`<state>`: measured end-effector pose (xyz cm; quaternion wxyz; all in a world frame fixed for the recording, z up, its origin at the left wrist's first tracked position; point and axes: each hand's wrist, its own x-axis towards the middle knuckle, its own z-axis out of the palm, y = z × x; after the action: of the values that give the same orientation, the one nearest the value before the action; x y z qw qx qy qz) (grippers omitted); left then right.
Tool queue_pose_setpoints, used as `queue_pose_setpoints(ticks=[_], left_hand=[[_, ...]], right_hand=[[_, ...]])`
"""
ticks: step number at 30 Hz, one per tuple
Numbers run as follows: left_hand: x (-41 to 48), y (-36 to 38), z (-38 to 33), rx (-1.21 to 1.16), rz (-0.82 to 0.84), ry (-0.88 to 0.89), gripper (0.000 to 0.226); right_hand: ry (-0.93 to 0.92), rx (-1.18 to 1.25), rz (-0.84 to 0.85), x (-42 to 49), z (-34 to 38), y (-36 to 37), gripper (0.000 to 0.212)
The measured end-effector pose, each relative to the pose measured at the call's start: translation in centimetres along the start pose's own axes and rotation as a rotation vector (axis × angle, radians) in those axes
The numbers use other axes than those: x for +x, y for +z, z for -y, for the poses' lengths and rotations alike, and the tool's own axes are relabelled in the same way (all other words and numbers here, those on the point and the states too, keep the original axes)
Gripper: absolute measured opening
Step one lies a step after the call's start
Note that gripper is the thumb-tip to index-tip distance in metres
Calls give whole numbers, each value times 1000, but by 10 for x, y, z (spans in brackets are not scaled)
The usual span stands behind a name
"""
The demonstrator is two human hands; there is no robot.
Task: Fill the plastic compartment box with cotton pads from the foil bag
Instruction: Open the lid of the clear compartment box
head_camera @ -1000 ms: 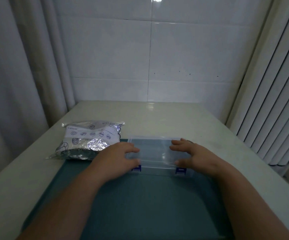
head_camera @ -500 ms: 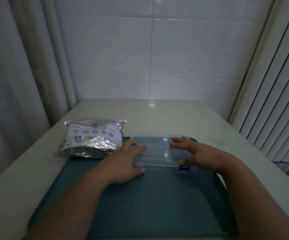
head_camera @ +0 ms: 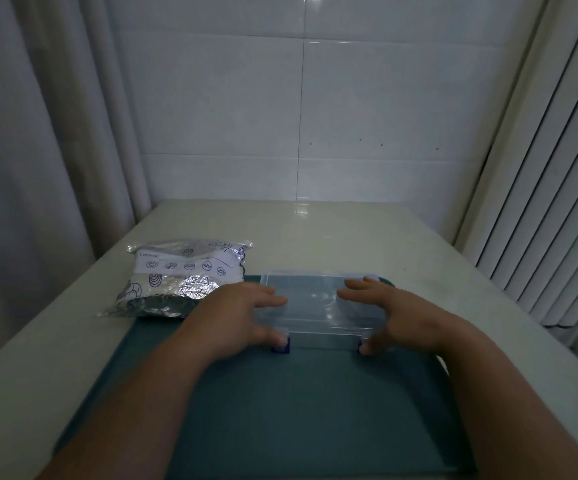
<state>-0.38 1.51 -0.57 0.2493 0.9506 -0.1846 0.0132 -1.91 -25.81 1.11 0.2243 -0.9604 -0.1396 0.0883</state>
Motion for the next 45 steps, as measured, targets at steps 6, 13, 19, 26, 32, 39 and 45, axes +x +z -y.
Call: queue_pose_setpoints(ticks=[6, 13, 19, 26, 32, 39, 45], left_hand=[[2, -3, 1, -161, -75, -11, 63], [4, -4, 0, -273, -331, 102, 28], [4, 0, -8, -367, -525, 76, 19], [11, 3, -8, -610, -423, 95, 77], [17, 14, 4, -474, -229, -19, 88], [9, 10, -5, -119, -175, -46, 61], [6, 8, -8, 7, -164, 8, 41]], right_hand=[[16, 261, -143, -7, -5, -11, 58], [-84, 330, -539, -6, -5, -13, 21], [44, 214, -780, 2, 0, -6, 28], [26, 453, -843, 5, 2, -1, 66], [39, 381, -623, 13, -5, 9, 77], [132, 110, -401, 15, -3, 15, 40], [218, -78, -391, 19, -4, 14, 22]])
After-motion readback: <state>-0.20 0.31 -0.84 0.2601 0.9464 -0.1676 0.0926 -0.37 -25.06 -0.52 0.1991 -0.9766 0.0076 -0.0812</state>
